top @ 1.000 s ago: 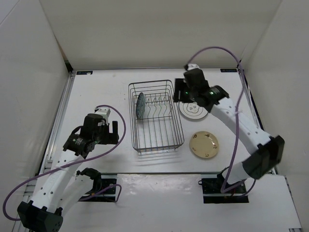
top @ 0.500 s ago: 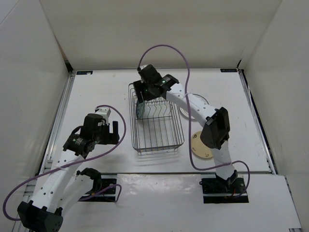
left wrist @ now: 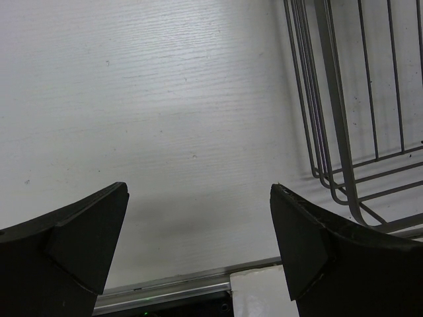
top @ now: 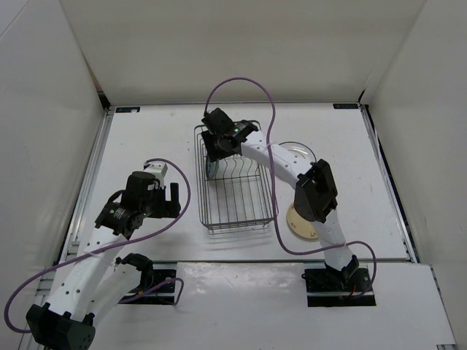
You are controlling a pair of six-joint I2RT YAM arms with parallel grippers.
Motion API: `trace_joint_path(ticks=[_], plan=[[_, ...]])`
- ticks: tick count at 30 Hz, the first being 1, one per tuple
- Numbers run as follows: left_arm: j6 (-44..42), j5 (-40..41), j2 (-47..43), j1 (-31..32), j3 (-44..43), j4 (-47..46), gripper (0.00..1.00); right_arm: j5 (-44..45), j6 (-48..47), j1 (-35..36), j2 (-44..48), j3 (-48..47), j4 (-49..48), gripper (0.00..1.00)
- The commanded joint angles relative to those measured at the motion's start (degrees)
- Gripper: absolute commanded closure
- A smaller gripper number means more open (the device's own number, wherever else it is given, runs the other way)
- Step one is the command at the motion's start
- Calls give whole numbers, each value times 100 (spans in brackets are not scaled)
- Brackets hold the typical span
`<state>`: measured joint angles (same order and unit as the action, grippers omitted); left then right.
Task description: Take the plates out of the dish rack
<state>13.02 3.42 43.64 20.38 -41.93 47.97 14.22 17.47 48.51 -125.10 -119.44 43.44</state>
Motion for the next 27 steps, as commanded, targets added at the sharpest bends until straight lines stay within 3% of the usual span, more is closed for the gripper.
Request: trace_joint_path(ticks=[1,11,16,21,27], plan=[[-27,-87,-92,1,-87,-42,1,327,71,35,-199,-97,-257,45],[-18,-78,-110,1,-70,-33,1,582,212,106,-577,-536,-415,63],[-18,-78,-92,1,-87,-33,1,775,283,167,-559,-782,-486,77],[-18,-70,-110,10,-70,-50,1,1047,388,185,-279,-862,-600,88],[-18,-61,-75,10,-78,-42,1,1521,301,150,239,-862,-714,93]])
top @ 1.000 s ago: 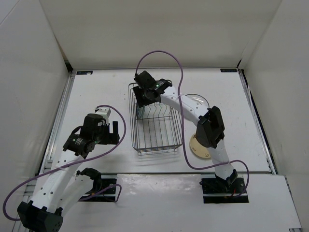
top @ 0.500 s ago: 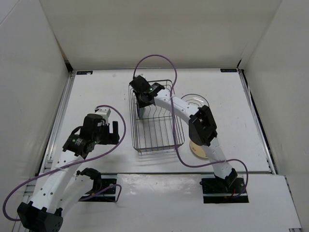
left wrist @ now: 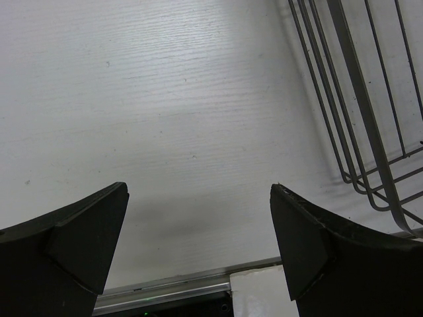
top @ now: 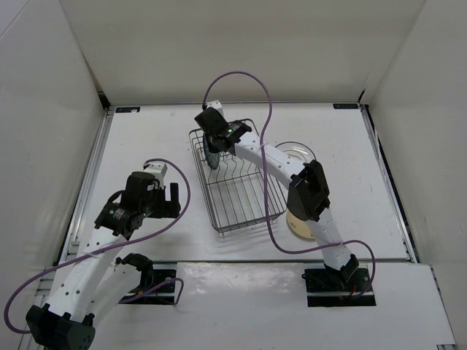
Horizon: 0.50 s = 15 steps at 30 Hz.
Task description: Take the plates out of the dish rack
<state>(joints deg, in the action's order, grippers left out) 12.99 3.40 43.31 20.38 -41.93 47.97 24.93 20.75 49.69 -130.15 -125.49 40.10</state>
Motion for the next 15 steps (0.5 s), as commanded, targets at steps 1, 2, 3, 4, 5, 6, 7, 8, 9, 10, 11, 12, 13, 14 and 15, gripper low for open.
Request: trace_joint_path(ticks=[1,2,3,4,5,6,7,8,9,10,11,12,13,14,15], plan=[[-16,-50,-51,10,-78,-33,1,591,-62,32,789,-257,-380,93],[-16,-41,-59,1,-78,-33,1,636,-132,23,972,-239,-380,94],[-16,-24,-51,1,-70,-42,1,732,-176,14,1165,-204,-380,94],[-16,-15,-33,1,-69,-33,1,820,-203,-12,1402,-117,-380,94],[-7,-6,-42,10,-78,-24,1,1047,-255,-21,1552,15,-406,96],[-16,3,-59,10,-78,-24,1,1093,-273,-56,1867,251,-424,98],[-7,12,-51,10,-70,-15,1,1111,-256,-73,2209,514,-415,100],[-7,20,-59,10,-69,-7,1,1085,-99,-195,2413,682,-441,100],[-7,20,-68,1,-61,11,1,1067,-46,-232,2841,875,-433,100],[10,47,-68,1,-61,-6,1,1041,25,-284,3298,1547,-441,100],[10,47,-51,-8,-52,2,1,1023,147,-337,3555,1806,-380,100],[36,47,-68,1,-52,-6,1,1032,218,-529,4088,2105,-345,100],[54,73,-68,10,-52,-24,1,1066,375,-600,4677,3187,-327,100],[141,56,-77,1,-34,-24,1,1128,473,-766,4987,3598,-362,100],[159,47,-86,10,9,-68,1,1128,735,-942,5974,4385,-397,100]])
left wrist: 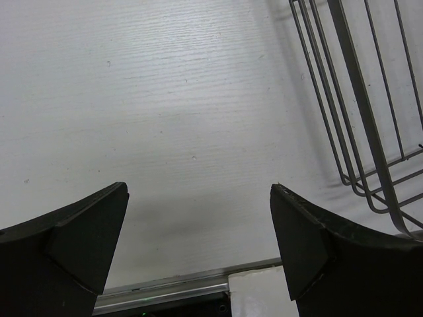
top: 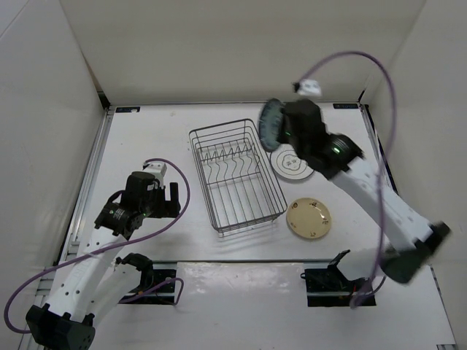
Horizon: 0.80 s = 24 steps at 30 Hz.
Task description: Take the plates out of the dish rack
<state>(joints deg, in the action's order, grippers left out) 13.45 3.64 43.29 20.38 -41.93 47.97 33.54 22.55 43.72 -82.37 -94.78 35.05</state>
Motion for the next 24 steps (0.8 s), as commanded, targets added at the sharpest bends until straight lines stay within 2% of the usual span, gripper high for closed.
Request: trace_joint_path(ticks=[1,2,3,4,5,6,8,9,14,17,21,24], plan=[[148,-29,-84,10,18,-59,1,250,662,-530,1536,1713,73,100],[210,-39,-84,10,18,-94,1,232,924,-627,1844,2405,72,100],[219,-187,-66,10,36,-129,1,223,997,-768,2717,3030,133,100],[202,-249,-57,10,36,-147,1,241,1084,-899,2961,3271,212,100],[245,-528,-57,10,53,-252,1,232,1190,-953,3207,3900,413,100],[246,-627,-22,18,88,-296,1,232,1530,-1110,3819,4089,615,100],[237,-951,4,18,124,-393,1,206,1778,-1217,4201,4849,731,100],[202,-961,56,18,98,-402,1,206,1962,-1269,4707,5029,732,100],[158,-830,66,10,98,-358,1,205,2333,-1472,6045,6269,284,100],[149,-821,57,18,133,-349,1,136,2447,-1516,6119,6788,99,100],[123,-795,127,18,98,-314,1,-496,2921,-1656,5952,7402,-112,100],[122,-760,154,27,98,-297,1,-646,3177,-1788,6162,7720,-375,100]])
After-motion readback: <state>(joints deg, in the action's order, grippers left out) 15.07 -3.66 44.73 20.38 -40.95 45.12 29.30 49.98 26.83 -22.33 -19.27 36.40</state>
